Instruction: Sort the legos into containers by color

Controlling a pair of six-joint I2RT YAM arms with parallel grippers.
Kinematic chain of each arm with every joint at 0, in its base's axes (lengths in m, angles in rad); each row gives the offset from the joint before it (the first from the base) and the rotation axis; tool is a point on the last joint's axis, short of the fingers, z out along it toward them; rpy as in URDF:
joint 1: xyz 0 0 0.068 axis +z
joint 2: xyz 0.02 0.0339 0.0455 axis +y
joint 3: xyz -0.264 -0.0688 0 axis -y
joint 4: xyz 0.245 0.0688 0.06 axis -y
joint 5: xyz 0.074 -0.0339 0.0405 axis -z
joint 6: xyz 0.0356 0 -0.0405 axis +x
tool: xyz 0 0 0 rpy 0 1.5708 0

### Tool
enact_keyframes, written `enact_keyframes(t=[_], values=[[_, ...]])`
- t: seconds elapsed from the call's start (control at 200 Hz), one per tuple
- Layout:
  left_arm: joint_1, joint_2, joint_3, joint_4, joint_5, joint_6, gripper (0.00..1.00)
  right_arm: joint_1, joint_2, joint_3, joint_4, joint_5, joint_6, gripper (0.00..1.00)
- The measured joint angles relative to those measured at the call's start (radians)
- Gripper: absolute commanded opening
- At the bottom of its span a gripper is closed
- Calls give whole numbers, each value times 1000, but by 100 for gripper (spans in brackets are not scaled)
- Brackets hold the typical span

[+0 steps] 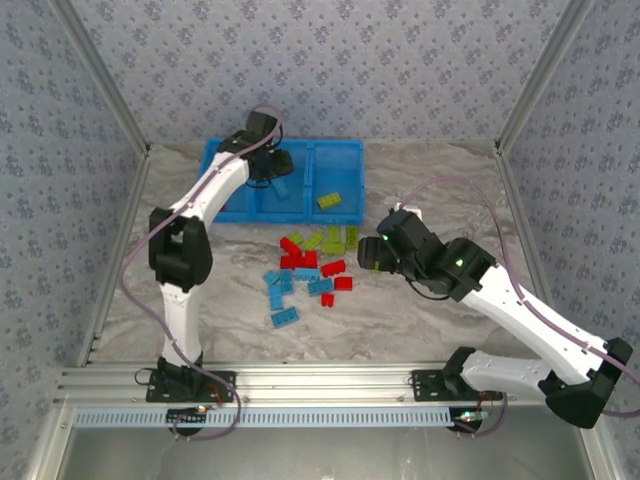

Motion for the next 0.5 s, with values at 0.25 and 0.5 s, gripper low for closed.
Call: enact_keyframes(t=[0.25, 0.5], values=[[-74, -612, -502, 145, 77, 81, 52, -122, 93, -86, 8, -20, 50, 89], [-206, -1036, -805, 170, 206, 428, 71, -206, 324, -118, 114, -115, 79, 83]])
